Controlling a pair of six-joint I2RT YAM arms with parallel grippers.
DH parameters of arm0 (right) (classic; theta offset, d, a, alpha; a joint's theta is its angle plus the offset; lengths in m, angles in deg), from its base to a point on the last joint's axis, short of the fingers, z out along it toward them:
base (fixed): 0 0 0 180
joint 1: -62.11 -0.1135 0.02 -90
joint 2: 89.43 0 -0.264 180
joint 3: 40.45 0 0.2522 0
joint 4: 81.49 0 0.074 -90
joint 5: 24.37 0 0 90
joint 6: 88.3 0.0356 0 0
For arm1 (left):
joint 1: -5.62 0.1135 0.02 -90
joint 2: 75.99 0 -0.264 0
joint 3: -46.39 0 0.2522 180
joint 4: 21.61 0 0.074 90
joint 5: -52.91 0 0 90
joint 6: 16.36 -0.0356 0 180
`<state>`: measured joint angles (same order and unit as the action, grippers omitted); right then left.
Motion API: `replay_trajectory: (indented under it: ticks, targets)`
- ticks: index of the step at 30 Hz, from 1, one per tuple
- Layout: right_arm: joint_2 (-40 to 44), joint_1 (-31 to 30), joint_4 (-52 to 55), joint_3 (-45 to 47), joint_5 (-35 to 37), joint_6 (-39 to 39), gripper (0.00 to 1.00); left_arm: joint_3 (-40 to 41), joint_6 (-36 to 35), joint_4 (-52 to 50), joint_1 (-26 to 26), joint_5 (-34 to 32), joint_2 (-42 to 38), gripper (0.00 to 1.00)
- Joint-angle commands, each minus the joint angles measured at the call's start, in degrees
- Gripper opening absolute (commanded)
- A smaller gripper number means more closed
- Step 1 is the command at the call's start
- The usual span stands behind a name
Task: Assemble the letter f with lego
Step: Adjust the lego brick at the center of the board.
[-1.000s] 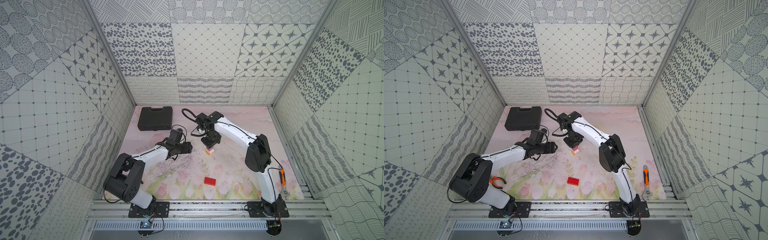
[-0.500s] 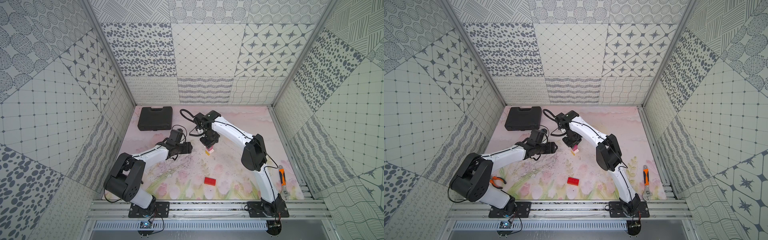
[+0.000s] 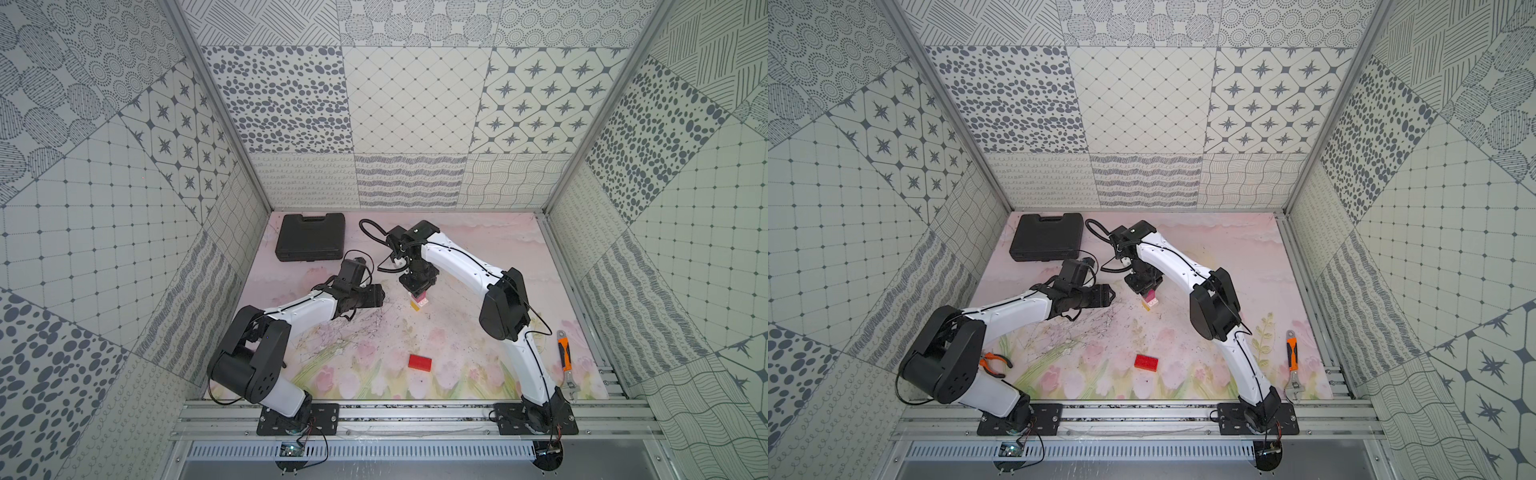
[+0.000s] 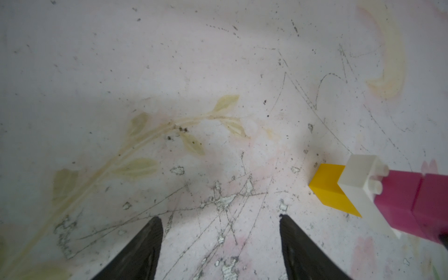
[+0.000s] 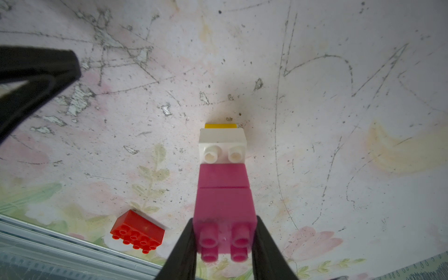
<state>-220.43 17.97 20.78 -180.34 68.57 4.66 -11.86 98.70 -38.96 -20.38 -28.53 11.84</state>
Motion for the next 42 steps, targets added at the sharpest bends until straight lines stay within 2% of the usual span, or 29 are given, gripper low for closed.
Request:
replay_trajectory:
  ticks: [1, 15, 36, 42]
  targets:
    - [-4.8, -0.3, 1.3, 1.8, -1.9, -0.5, 0.28, 0.2, -1.2, 0.6, -0.1, 0.3, 0.2, 0.77]
    - [-6.7, 0.1, 0.8, 1.3, -2.9, -1.1, 0.30, -0.6, -1.5, 0.0, -0.1, 0.4, 0.6, 0.77]
    - [2.4, 0.2, -4.7, 0.0, -1.2, 0.0, 0.57, -0.5, -1.2, -0.9, -0.2, 0.0, -0.3, 0.77]
    - [9.6, 0.2, -7.6, 2.6, 2.0, 1.1, 0.60, -0.4, -1.0, -1.1, -0.1, -0.1, -0.9, 0.77]
